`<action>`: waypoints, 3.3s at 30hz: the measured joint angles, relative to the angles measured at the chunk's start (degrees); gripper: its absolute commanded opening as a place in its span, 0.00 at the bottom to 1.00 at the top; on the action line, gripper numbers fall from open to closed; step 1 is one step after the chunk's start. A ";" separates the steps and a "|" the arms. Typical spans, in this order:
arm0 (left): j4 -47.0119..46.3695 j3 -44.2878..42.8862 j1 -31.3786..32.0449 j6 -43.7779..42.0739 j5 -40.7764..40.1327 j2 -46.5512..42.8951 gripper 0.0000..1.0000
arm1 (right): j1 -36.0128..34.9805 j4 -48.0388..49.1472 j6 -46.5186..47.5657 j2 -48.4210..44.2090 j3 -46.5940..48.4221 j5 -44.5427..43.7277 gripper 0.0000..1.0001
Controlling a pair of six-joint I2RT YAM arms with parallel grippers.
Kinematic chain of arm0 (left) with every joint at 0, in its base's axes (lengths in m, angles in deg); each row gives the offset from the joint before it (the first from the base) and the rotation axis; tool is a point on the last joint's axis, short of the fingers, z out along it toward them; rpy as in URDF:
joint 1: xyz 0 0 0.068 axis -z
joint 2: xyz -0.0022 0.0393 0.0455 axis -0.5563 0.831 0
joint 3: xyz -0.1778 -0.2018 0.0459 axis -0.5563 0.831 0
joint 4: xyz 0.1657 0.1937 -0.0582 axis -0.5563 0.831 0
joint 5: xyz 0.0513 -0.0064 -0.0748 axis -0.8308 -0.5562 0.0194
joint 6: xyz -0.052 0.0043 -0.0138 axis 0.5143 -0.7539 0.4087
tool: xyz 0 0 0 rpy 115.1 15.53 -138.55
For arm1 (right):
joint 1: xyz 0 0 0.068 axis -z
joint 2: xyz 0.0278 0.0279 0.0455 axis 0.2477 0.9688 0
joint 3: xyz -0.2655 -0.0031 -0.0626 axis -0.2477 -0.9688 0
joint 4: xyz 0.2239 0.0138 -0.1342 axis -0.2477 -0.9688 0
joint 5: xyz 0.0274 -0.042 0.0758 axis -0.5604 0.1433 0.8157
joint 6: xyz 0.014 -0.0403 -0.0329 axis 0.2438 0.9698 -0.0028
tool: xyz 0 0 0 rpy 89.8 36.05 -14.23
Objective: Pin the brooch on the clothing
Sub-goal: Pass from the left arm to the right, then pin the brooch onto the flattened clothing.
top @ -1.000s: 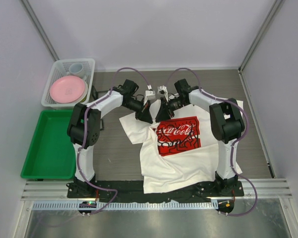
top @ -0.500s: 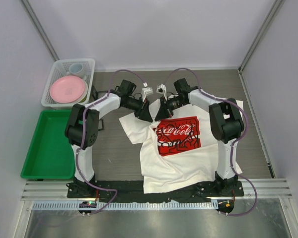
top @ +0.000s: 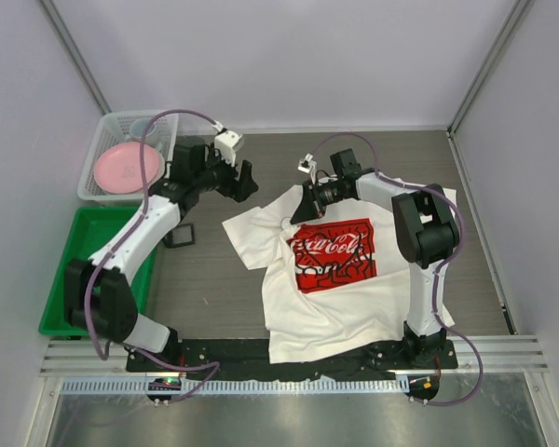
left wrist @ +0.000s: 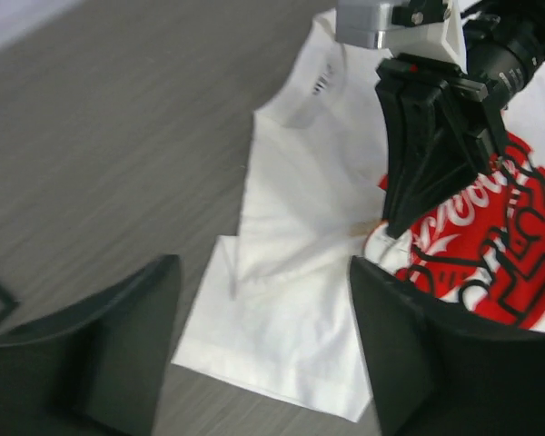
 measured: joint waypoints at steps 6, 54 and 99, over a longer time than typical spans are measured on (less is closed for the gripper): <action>-8.63 7.45 -0.13 -0.31 -4.37 -9.07 0.92 | 0.00 6.80 -7.06 -0.02 -3.61 -0.68 0.01; -48.50 26.25 5.88 22.82 8.76 12.68 0.44 | 1.11 43.47 -42.10 -4.20 -17.05 -1.90 0.01; -51.95 22.49 5.38 33.38 11.19 14.93 0.29 | 1.92 45.40 -41.55 -4.20 -16.94 -1.75 0.01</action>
